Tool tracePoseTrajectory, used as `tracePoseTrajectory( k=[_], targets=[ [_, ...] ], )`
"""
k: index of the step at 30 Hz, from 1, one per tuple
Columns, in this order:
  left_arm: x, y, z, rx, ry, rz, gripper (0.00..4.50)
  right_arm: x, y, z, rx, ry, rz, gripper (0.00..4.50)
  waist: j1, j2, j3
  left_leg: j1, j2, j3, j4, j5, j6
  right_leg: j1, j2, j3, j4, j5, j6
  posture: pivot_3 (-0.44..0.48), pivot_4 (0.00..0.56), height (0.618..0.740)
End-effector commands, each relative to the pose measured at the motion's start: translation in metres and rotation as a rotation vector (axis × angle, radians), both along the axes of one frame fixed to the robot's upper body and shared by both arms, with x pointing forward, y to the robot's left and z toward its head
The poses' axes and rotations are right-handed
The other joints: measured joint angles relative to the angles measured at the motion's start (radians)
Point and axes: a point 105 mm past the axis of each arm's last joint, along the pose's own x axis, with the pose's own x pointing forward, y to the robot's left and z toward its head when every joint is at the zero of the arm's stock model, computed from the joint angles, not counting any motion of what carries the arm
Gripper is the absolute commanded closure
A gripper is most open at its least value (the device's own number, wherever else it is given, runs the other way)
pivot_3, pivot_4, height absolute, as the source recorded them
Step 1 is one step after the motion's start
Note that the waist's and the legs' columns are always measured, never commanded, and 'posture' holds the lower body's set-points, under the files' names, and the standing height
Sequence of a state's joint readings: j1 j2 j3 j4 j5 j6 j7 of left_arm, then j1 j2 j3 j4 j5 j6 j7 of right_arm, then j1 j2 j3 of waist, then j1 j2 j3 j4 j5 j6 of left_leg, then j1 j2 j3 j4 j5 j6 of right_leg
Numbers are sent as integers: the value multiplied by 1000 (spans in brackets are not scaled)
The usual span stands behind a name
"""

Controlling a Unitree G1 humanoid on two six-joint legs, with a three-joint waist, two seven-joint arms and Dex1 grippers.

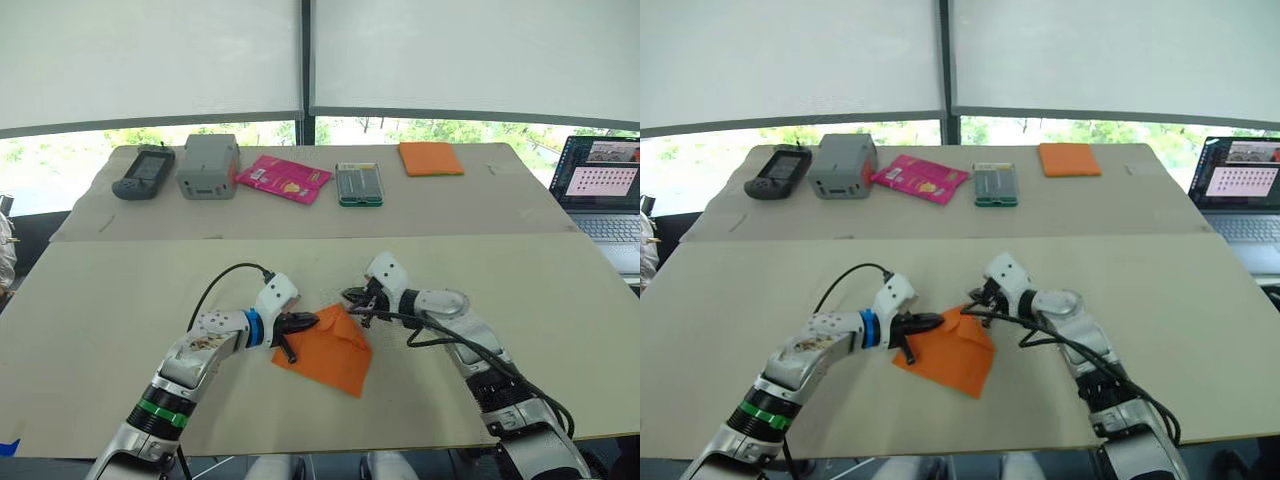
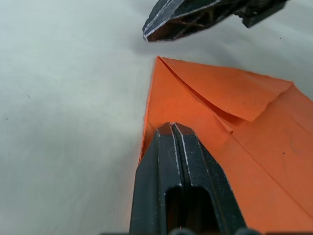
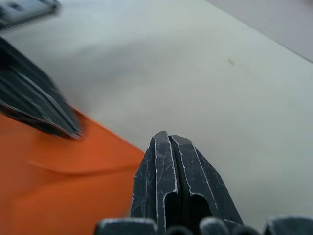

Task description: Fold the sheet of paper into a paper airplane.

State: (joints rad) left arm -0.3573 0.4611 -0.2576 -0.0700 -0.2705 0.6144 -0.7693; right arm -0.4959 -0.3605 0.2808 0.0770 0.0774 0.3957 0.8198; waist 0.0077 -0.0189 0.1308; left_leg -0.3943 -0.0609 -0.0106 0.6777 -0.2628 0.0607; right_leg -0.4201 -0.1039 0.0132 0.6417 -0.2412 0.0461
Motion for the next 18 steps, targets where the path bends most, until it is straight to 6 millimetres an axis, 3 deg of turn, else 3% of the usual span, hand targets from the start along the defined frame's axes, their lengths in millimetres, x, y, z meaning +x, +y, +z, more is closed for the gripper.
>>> tracePoseTrajectory(
  k=[1, 4, 8, 13, 15, 18],
  targets=[
    [-1, 14, -21, 71, 65, 43, 4467, -7, 7, -6, -41, -24, 43, 4500, 0, 0, 0, 0, 0, 0, 0, 0, 0, 0, 0, 0, 0, 0, 0, 0, 150, 740],
    [-2, 22, -19, 80, 69, 55, 4467, -7, 4, -19, -98, -1, 22, 4500, -4, 0, 0, 0, 0, 0, 0, 0, 0, 0, 0, 0, 0, 0, 0, 0, 150, 740],
    [-6, 50, -20, 125, 93, 101, 4467, -9, -1, -31, -147, 32, 16, 4500, -16, 0, 0, 1, 1, 0, -1, 0, -1, 0, 2, 0, 0, 0, 0, 0, 150, 740],
    [-19, 81, -17, 163, 108, 149, 4467, -10, -1, -33, -147, 40, 17, 4500, -25, 1, 0, 6, 2, 0, -6, 0, -1, 1, 2, 1, 0, -1, -2, 0, 150, 740],
    [-18, 85, -7, 127, 97, 161, 4467, -10, 0, -32, -133, 42, 16, 4500, -24, 1, 0, 7, 2, 0, -7, 0, -1, 1, 2, 2, 0, -1, -2, 0, 150, 740],
    [-7, 73, 19, 1, 38, 140, 4467, -11, 4, -29, -108, 42, 26, 4500, -22, 1, 0, 6, 2, 0, -7, 0, -2, 1, 2, 1, 0, -1, -2, 0, 150, 740]
  ],
)
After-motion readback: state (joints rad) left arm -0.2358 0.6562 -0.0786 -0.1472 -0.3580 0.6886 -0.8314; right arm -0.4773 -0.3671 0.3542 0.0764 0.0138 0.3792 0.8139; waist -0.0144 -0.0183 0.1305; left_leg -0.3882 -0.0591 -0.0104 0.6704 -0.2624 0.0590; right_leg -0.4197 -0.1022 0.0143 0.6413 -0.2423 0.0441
